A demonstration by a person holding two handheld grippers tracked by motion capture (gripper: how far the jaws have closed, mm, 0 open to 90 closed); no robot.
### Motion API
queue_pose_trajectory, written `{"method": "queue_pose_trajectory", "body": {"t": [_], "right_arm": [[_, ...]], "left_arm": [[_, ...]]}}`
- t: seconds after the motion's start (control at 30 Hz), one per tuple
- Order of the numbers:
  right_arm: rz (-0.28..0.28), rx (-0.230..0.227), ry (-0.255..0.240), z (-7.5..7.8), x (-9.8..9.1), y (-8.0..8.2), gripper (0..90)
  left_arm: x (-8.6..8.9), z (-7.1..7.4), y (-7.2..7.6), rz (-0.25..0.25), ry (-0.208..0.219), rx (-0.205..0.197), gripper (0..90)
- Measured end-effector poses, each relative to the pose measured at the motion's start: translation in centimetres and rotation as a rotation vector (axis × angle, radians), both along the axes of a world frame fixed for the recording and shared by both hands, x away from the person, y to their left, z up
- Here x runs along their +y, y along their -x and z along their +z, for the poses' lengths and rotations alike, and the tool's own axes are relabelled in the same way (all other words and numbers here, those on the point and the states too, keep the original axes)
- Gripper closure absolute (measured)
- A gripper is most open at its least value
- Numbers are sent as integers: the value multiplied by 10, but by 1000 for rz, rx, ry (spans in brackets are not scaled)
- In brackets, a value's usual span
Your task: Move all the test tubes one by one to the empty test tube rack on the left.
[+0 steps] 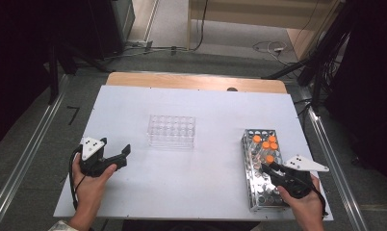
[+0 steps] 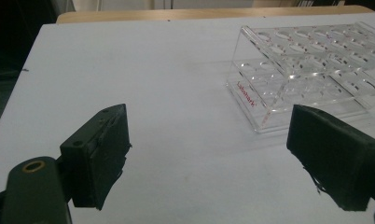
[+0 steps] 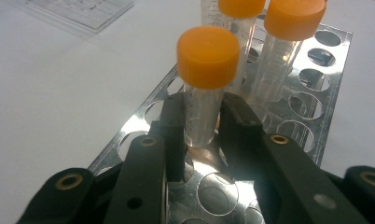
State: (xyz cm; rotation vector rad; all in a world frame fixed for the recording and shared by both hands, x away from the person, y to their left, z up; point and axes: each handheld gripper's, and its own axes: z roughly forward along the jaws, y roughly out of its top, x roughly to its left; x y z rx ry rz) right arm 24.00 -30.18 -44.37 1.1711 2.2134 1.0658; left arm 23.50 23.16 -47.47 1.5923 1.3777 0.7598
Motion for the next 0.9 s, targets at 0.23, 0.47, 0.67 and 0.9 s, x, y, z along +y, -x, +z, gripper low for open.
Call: {"method": "queue_pose_trajectory", "body": {"t": [0.23, 0.47, 0.67, 0.9], "right_arm": [[6, -9, 7, 1, 1, 0, 719], [11, -34, -14, 13, 1, 1, 719], [-1, -54, -39, 23, -2, 5, 719], [-3, -87, -53, 32, -6, 11, 720]], "left_arm": [[-1, 0, 0, -6, 1, 2, 142], [-6, 1, 0, -28, -4, 3, 142], [-11, 3, 1, -55, -1, 3, 142], [-20, 5, 2, -106, 47, 17, 139]]}}
